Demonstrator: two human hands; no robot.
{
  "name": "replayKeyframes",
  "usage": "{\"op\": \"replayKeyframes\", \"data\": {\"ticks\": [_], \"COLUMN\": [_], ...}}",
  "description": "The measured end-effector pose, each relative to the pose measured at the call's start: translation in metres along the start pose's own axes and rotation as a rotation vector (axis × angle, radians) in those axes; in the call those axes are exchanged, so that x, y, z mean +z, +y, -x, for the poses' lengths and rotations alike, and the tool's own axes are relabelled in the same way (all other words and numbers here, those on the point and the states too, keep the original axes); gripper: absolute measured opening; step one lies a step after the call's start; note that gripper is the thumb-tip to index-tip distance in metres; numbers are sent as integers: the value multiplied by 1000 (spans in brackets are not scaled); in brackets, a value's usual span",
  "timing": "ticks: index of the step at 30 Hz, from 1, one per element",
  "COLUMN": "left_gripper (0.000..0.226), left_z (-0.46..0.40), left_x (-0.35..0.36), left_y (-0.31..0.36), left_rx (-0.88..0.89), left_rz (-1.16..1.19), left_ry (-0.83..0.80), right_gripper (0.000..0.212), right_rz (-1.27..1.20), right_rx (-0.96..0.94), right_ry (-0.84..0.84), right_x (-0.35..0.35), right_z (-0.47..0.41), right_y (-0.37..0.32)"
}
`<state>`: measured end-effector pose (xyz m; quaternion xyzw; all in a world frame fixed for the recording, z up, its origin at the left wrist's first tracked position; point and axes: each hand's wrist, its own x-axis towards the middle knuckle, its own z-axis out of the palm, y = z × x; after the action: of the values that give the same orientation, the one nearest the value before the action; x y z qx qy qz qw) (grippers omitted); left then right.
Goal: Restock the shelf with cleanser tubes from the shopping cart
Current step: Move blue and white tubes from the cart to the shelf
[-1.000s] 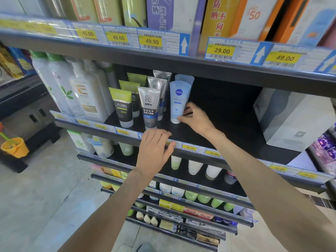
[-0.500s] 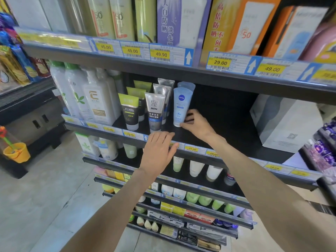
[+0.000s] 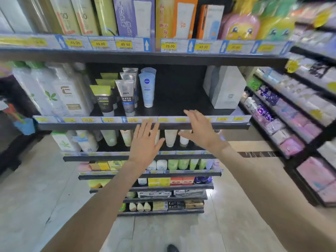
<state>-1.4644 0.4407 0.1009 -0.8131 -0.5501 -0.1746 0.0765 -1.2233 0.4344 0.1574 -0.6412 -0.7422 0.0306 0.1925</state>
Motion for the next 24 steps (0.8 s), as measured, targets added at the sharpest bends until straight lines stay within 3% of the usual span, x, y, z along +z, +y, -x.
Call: {"op": "replayKeyframes", "data": {"ticks": [5, 15, 24], "left_gripper": [70, 73, 82], "left_z": [40, 99, 134], "left_x": [1, 32, 78], "left_y": [71, 257, 476], "left_rx": [153, 478, 724], "left_rz": [56, 199, 268], "left_ry": [-116, -271, -356], "right_gripper": [91, 94, 95], "right_rz": [116, 212, 183], "right_rx": [146, 478, 773], "right_ry": [-85, -83, -69], "right_x": [-7, -38, -78], "right_z": [111, 318, 487], "right_y": [38, 134, 274]}}
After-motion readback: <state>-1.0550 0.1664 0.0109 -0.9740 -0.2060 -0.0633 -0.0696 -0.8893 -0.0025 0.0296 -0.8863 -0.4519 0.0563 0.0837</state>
